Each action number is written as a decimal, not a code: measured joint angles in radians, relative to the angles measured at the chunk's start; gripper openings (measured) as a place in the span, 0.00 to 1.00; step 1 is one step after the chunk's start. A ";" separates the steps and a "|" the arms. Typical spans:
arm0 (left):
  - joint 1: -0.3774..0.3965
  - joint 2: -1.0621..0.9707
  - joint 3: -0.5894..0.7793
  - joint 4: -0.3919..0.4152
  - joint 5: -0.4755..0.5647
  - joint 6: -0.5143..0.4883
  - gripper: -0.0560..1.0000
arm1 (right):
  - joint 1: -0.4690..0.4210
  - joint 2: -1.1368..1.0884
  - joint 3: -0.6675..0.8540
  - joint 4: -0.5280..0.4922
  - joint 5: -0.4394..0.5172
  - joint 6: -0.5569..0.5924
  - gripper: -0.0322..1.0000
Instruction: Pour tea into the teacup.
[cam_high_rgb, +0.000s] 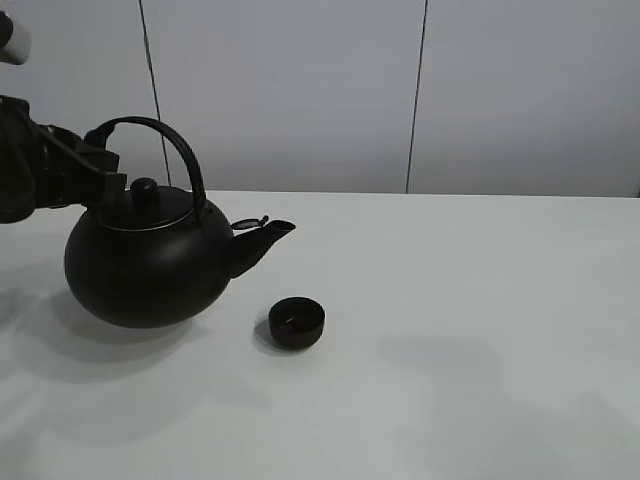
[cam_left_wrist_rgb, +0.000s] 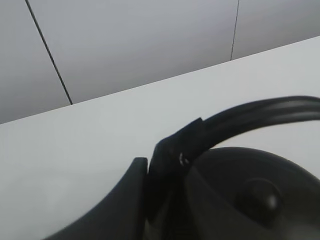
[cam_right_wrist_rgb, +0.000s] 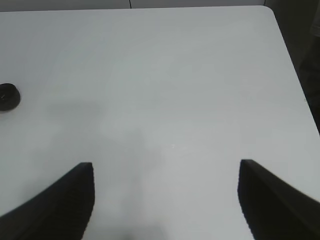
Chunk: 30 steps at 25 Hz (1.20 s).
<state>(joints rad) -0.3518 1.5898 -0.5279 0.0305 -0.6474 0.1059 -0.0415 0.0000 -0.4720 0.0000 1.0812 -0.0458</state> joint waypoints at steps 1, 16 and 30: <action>-0.001 0.000 0.000 -0.013 0.001 0.007 0.17 | 0.000 0.000 0.000 0.000 0.000 0.000 0.56; -0.002 0.068 -0.009 -0.076 0.025 0.105 0.17 | 0.000 0.000 0.000 0.000 0.000 0.000 0.56; -0.002 0.068 -0.050 -0.088 0.077 0.159 0.17 | 0.000 0.000 0.000 0.000 0.000 0.000 0.56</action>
<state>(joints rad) -0.3542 1.6582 -0.5777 -0.0573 -0.5701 0.2646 -0.0415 0.0000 -0.4720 0.0000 1.0812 -0.0458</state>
